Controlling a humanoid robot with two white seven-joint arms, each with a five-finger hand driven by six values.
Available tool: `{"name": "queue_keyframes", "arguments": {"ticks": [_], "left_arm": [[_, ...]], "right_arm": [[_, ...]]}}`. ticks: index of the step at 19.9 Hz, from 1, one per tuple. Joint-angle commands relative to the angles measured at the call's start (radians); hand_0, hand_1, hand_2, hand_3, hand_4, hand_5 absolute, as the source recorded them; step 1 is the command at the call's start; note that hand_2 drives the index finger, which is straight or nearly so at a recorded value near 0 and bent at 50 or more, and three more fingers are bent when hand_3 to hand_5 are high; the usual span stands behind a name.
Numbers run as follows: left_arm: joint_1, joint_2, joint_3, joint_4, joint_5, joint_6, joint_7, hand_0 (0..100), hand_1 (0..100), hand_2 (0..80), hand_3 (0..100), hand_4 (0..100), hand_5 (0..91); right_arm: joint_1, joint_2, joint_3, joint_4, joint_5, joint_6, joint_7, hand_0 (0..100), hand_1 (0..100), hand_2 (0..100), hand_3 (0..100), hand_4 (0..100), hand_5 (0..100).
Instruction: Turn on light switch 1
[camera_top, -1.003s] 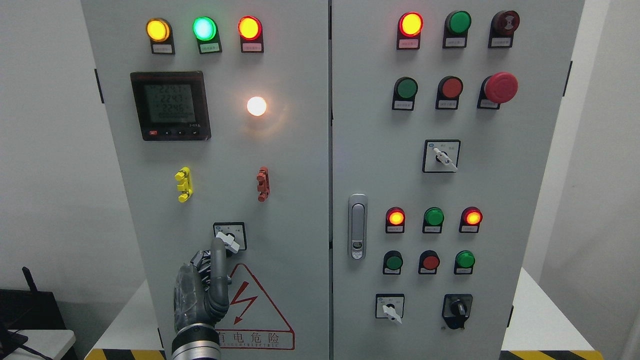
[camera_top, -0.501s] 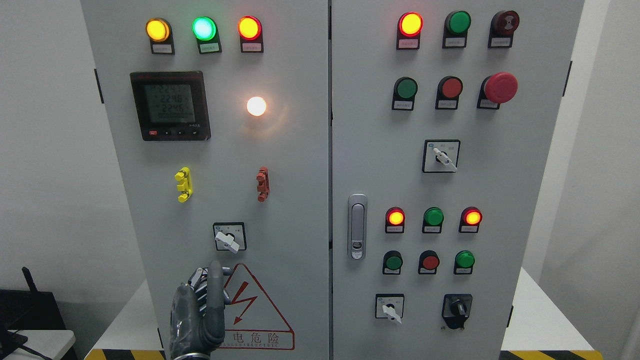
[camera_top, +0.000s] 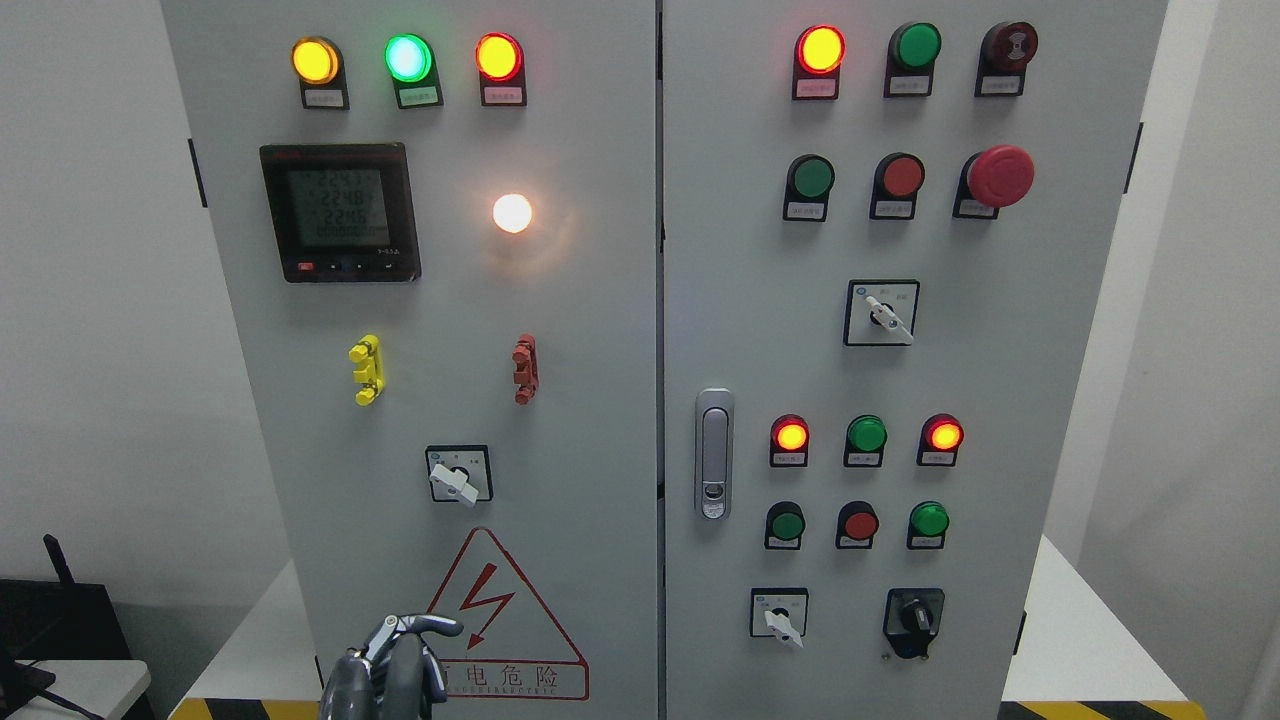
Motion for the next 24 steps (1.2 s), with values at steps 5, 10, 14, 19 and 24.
{"name": "queue_keyframes", "arguments": {"ticks": [5, 10, 14, 19, 24], "left_arm": [[0.157, 0.025, 0.509, 0.277, 0.123, -0.237, -0.222, 0, 0, 24.7, 57, 67, 49.8], [0.213, 0.040, 0.594, 0.417, 0.163, -0.277, -0.291, 0, 0, 12.5, 50, 57, 42.8], [0.237, 0.043, 0.634, 0.599, 0.163, -0.355, -0.294, 0, 0, 11.2, 48, 54, 40.3], [0.276, 0.054, 0.686, 0.797, 0.163, -0.377, -0.297, 4, 0, 13.5, 42, 47, 35.2], [0.311, 0.082, 0.729, 1.009, 0.162, -0.364, -0.297, 11, 0, 0.2, 22, 30, 29.0]], "right_arm": [[0.000, -0.001, 0.017, 0.000, -0.025, -0.001, -0.001, 12, 39, 0, 0, 0, 0], [-0.001, -0.001, 0.017, 0.000, -0.025, -0.001, -0.001, 12, 39, 0, 0, 0, 0], [0.000, 0.000, 0.017, 0.000, -0.025, -0.001, -0.001, 12, 39, 0, 0, 0, 0], [0.000, 0.000, 0.017, 0.000, -0.025, 0.001, -0.001, 12, 39, 0, 0, 0, 0], [-0.001, 0.000, 0.017, 0.000, -0.025, 0.001, -0.001, 12, 39, 0, 0, 0, 0]]}}
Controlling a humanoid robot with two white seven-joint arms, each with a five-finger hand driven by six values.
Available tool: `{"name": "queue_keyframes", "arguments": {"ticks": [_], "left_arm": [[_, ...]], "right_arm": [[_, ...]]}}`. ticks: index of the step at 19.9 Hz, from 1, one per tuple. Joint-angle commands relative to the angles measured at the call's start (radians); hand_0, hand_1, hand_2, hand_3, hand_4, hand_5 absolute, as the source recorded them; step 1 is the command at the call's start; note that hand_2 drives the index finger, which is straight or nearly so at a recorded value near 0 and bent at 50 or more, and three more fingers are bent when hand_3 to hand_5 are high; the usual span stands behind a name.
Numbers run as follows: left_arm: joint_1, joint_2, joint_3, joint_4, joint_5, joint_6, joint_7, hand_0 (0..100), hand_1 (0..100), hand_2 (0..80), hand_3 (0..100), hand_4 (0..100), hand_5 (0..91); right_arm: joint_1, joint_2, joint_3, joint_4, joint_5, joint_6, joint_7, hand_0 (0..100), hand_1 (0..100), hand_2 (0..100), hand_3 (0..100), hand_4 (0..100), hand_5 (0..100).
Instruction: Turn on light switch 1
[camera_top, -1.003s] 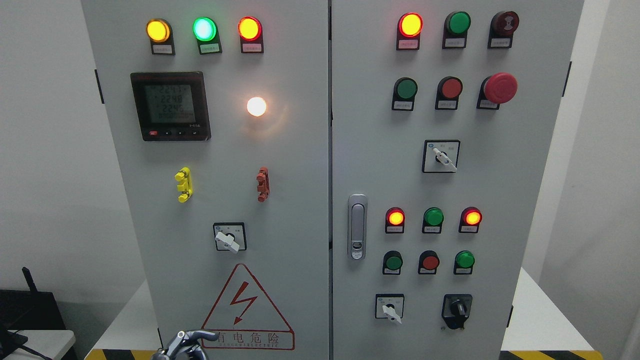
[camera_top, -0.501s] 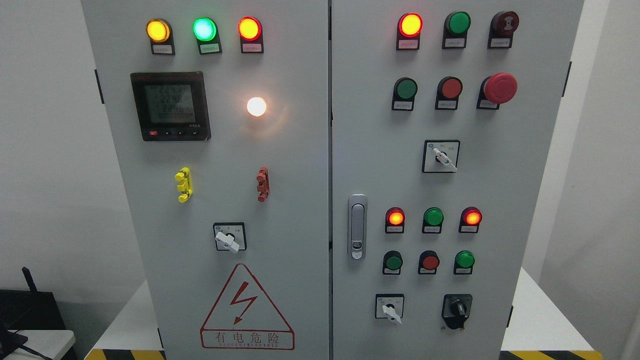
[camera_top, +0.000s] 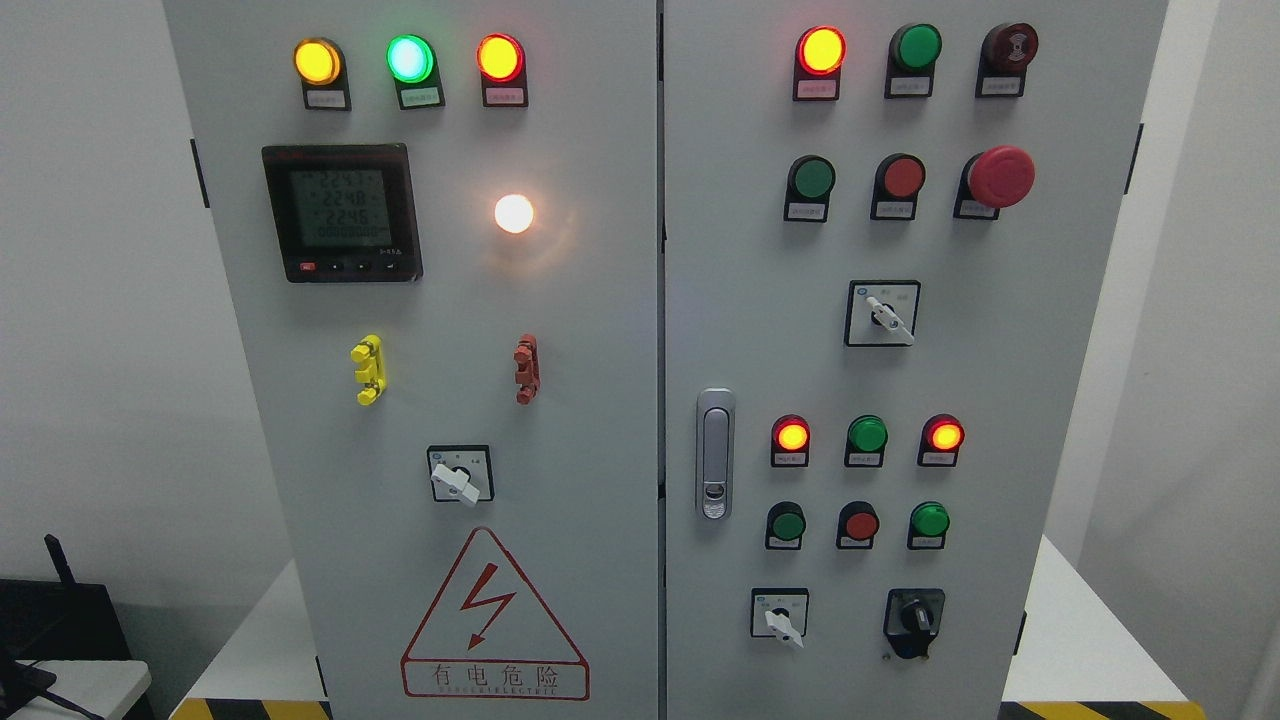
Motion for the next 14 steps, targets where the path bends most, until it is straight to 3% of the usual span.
{"name": "queue_keyframes", "arguments": {"ticks": [1, 2, 7, 10, 14], "left_arm": [[0.056, 0.037, 0.153, 0.448, -0.001, 0.008, -0.001, 13, 0, 0.0, 16, 24, 26.8], [0.064, 0.051, 0.151, 0.489, -0.008, 0.008, -0.001, 14, 0, 0.0, 5, 16, 24.7], [0.060, 0.111, 0.099, 0.805, -0.019, 0.045, -0.057, 22, 0, 0.0, 0, 11, 22.5], [0.029, 0.134, -0.046, 0.974, -0.018, 0.118, -0.122, 28, 0, 0.0, 0, 4, 16.4], [-0.012, 0.139, -0.268, 1.100, -0.018, 0.193, -0.128, 33, 0, 0.0, 0, 0, 12.9]], "right_arm": [[0.001, -0.001, 0.017, 0.000, -0.025, -0.001, -0.001, 12, 39, 0, 0, 0, 0], [-0.001, -0.001, 0.017, 0.000, -0.025, 0.000, -0.001, 12, 39, 0, 0, 0, 0], [0.001, 0.000, 0.017, 0.000, -0.025, -0.001, -0.001, 12, 39, 0, 0, 0, 0], [-0.001, 0.000, 0.017, 0.000, -0.025, -0.001, -0.001, 12, 39, 0, 0, 0, 0], [-0.001, -0.001, 0.017, 0.000, -0.025, -0.001, -0.001, 12, 39, 0, 0, 0, 0]]}}
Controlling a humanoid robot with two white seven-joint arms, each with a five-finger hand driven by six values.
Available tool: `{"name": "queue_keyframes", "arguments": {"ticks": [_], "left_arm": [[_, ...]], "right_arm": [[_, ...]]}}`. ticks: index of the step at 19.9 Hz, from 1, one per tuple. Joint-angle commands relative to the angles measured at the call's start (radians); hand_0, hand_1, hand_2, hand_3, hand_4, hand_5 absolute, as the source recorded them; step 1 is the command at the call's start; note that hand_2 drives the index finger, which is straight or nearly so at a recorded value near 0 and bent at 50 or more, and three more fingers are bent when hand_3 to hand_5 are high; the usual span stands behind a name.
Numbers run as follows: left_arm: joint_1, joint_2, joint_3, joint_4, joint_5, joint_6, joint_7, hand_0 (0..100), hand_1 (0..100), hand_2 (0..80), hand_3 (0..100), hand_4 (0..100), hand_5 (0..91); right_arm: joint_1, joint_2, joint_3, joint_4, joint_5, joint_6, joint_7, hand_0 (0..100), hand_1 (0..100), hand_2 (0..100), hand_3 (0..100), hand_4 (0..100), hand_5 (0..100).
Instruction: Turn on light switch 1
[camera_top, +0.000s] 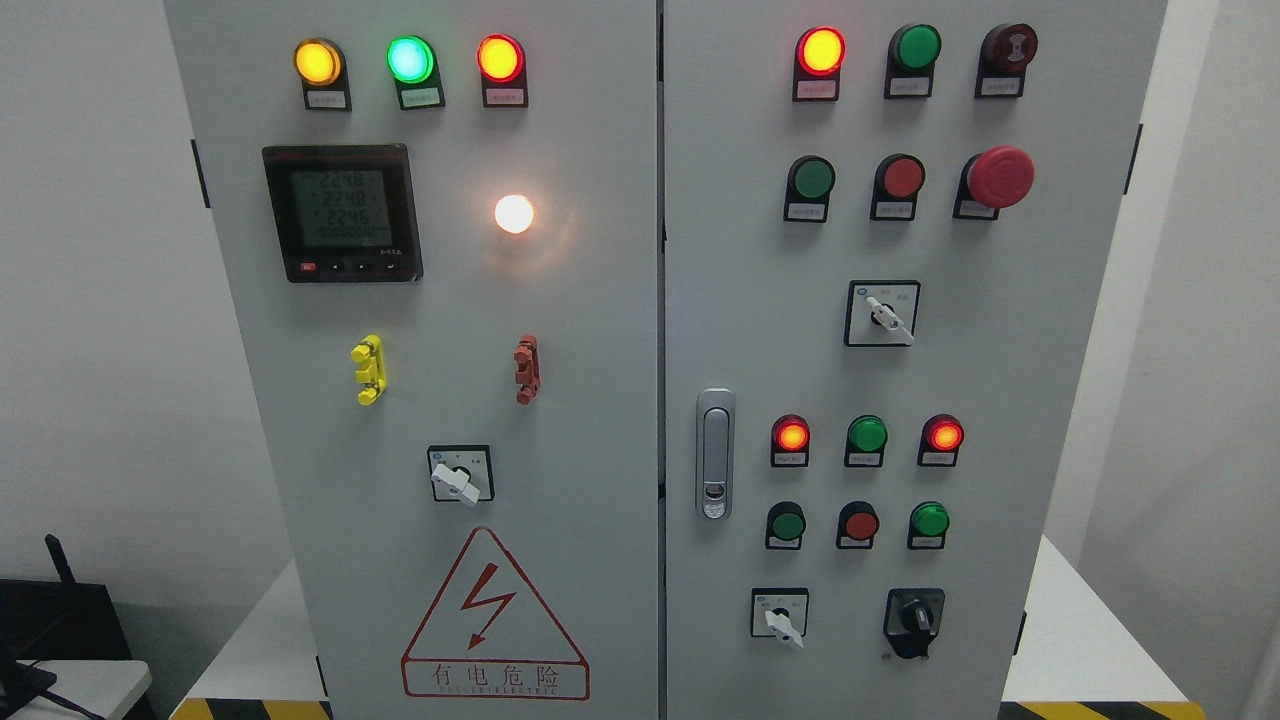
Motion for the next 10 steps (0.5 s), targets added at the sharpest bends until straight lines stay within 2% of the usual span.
{"name": "queue_keyframes", "arguments": {"ticks": [1, 4, 7, 9, 10], "left_arm": [[-0.046, 0.054, -0.313, 0.484, -0.021, 0.079, -0.013, 34, 0, 0.0, 0, 0, 12.3], [-0.067, 0.041, -0.409, 0.485, -0.029, 0.096, -0.007, 35, 0, 0.0, 0, 0, 11.7], [-0.070, 0.036, -0.554, 0.487, -0.073, 0.140, 0.010, 36, 0, 0.0, 0, 0, 9.9], [-0.070, 0.031, -0.572, 0.490, -0.073, 0.172, 0.066, 36, 0, 0.0, 0, 0, 9.1], [-0.073, 0.030, -0.576, 0.498, -0.073, 0.189, 0.070, 36, 0, 0.0, 0, 0, 9.1]], "right_arm": [[-0.001, 0.000, 0.017, 0.000, -0.025, 0.001, -0.001, 12, 39, 0, 0, 0, 0], [0.001, 0.000, 0.017, 0.000, -0.025, 0.000, -0.001, 12, 39, 0, 0, 0, 0], [-0.001, 0.000, 0.017, 0.000, -0.025, 0.000, -0.001, 12, 39, 0, 0, 0, 0], [-0.001, 0.000, 0.017, 0.000, -0.025, 0.000, -0.001, 12, 39, 0, 0, 0, 0], [-0.001, 0.000, 0.017, 0.000, -0.025, 0.001, -0.001, 12, 39, 0, 0, 0, 0]]}}
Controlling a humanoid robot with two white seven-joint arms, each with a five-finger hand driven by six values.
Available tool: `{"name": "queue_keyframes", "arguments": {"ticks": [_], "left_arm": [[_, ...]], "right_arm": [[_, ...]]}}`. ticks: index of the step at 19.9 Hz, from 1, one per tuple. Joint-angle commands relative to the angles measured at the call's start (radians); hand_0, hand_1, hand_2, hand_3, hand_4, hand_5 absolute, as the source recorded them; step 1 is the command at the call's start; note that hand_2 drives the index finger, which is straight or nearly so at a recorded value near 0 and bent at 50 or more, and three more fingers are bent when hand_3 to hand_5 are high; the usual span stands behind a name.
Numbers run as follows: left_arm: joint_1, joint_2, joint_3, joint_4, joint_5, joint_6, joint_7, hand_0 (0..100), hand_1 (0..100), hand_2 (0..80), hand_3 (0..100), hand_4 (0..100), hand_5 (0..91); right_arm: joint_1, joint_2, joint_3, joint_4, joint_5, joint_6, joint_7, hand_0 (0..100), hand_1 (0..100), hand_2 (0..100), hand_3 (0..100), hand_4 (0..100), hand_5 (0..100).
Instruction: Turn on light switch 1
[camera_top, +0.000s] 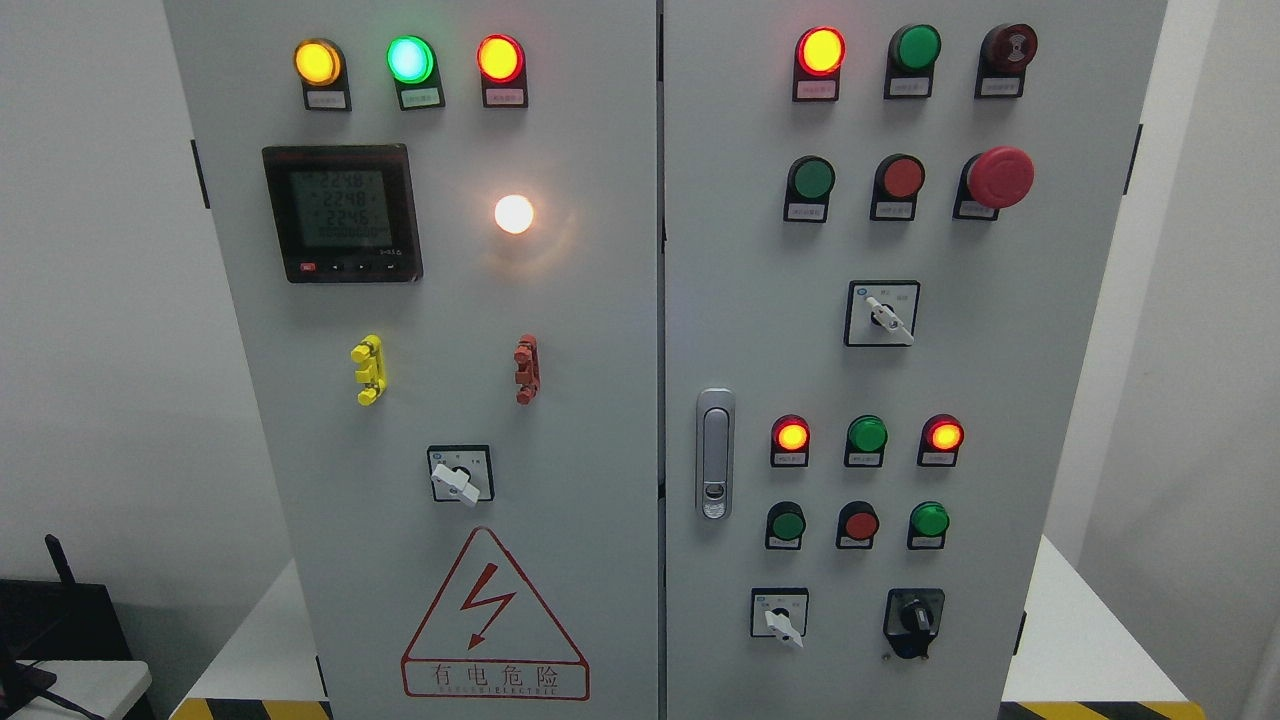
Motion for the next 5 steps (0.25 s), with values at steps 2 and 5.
{"name": "queue_keyframes", "arguments": {"ticks": [2, 5], "left_arm": [[-0.034, 0.006, -0.283, 0.240, -0.032, 0.049, 0.037, 36, 0, 0.0, 0, 0, 9.3], [-0.039, 0.013, -0.279, 0.243, -0.031, 0.051, 0.040, 37, 0, 0.0, 0, 0, 9.9]], "right_arm": [[0.001, 0.000, 0.017, 0.000, -0.025, 0.000, -0.001, 12, 39, 0, 0, 0, 0], [0.001, 0.000, 0.017, 0.000, -0.025, 0.000, -0.001, 12, 39, 0, 0, 0, 0]]}}
